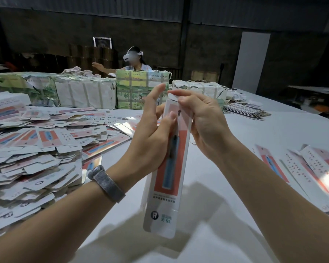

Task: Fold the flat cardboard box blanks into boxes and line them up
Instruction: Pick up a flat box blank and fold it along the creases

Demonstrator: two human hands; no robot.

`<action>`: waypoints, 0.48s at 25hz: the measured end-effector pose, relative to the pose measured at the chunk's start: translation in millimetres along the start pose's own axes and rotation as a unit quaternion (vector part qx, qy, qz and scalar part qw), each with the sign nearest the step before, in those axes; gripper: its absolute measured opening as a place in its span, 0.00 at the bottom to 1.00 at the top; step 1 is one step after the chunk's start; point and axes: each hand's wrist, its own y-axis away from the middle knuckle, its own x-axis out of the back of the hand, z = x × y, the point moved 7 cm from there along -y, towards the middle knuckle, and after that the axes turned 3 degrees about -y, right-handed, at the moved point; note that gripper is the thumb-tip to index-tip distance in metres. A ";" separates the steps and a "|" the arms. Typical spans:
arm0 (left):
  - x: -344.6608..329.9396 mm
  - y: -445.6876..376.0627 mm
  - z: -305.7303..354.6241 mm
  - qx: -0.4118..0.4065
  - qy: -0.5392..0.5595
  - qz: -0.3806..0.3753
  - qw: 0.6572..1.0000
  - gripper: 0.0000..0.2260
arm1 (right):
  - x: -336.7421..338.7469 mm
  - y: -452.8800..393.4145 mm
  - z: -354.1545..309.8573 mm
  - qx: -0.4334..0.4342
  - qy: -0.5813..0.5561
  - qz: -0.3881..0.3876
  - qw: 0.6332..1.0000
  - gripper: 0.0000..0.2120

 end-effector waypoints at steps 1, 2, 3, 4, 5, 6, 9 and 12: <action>0.3 -0.2 0.8 -0.004 -0.003 -0.002 1.000 0.25 | 0.2 -0.9 -0.8 0.000 0.009 -0.010 1.000 0.14; 0.2 -0.3 1.2 -0.005 -0.010 -0.005 1.000 0.25 | 0.8 -2.0 -1.2 -0.004 0.016 -0.023 1.000 0.15; -0.1 -0.3 1.3 -0.006 -0.017 -0.008 1.000 0.26 | 2.0 -3.2 -1.4 -0.014 0.021 -0.038 0.999 0.15; -0.2 -0.3 1.3 -0.006 -0.026 -0.012 1.000 0.27 | 3.6 -4.4 -1.4 -0.027 0.026 -0.051 0.998 0.15; -0.1 -0.5 1.4 -0.008 -0.037 -0.016 0.999 0.27 | 5.5 -5.6 -1.8 -0.039 0.035 -0.063 0.997 0.15; 0.2 -0.6 1.7 -0.010 -0.048 -0.020 0.999 0.27 | 7.1 -6.5 -1.8 -0.046 0.047 -0.073 0.995 0.15; 2.9 -2.7 3.1 -0.009 -0.064 -0.018 0.998 0.27 | 7.6 -8.5 -2.8 -0.028 0.088 -0.084 0.992 0.13; 5.4 -4.4 3.2 -0.001 -0.065 -0.015 0.998 0.28 | 2.0 -6.6 -5.3 0.014 0.112 -0.083 0.990 0.13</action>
